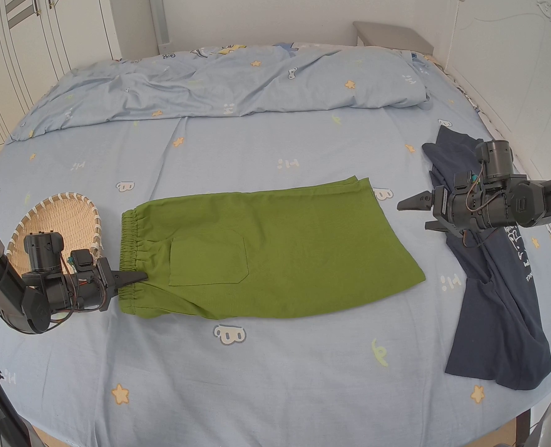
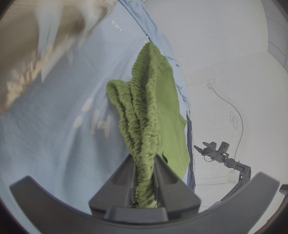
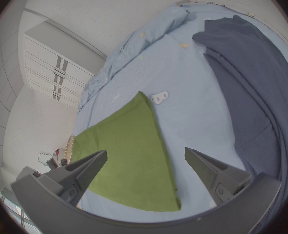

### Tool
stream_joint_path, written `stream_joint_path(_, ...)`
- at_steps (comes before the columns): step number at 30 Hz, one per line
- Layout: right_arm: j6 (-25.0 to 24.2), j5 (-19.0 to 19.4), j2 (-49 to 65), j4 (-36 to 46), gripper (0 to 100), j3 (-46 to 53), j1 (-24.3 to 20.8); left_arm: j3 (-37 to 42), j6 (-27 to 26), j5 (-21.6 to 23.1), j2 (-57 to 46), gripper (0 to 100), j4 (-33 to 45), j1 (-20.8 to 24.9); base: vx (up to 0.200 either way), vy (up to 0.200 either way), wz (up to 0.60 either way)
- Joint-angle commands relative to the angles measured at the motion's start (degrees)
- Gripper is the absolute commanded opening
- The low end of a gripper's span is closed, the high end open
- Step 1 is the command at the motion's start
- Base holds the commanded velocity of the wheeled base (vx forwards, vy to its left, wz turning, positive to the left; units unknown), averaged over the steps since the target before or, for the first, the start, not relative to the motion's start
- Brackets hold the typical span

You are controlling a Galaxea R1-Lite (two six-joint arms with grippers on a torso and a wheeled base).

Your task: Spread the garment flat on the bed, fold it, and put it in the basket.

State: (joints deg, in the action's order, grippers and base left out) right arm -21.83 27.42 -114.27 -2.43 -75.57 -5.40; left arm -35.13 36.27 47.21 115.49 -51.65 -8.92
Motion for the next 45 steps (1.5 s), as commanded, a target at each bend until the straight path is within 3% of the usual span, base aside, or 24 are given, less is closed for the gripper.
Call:
stream_joint_path(1, 1.79, 1.15, -4.29, 1.46, 100, -1.69, 2.24, -0.9, -0.06, 0.07, -5.19, 0, 1.47, 0.22, 0.0, 0.0, 0.0)
stream_joint_path(17, 3.55, 6.33, -10.53, 1.46, 100, -2.57, 1.27, -0.81, -0.14, 0.16, -5.1, 0, 1.47, -0.66, 0.0, 0.0, 0.0)
stream_joint_path(20, 3.38, 9.94, -10.53, 2.34, 100, -2.65, 0.39, -0.81, -0.14, 0.16, -5.1, 0, 1.47, -1.18, 0.0, 0.0, 0.0)
stream_joint_path(30, 3.55, 16.18, -13.61, 7.35, 100, -5.64, -0.75, -0.55, -0.23, 0.16, -5.37, 0, 1.47, -0.74, 0.0, 0.0, 0.0)
stream_joint_path(41, 4.08, 16.79, -15.8, 8.4, 100, -7.66, -1.46, -0.37, -0.32, 0.16, -5.72, 0, 1.38, -0.57, 0.0, 0.0, 0.0)
stream_joint_path(42, 3.99, 18.02, -15.89, 8.84, 0, -8.1, -1.1, -0.37, -0.32, 0.16, -5.63, 0, 1.47, -0.57, 0.0, 0.0, 0.0)
stream_joint_path(45, 3.99, 20.92, -16.16, 9.98, 0, -8.98, -0.58, -0.37, -0.32, 0.16, -5.37, 0, 1.38, -0.66, 0.0, 0.0, 0.0)
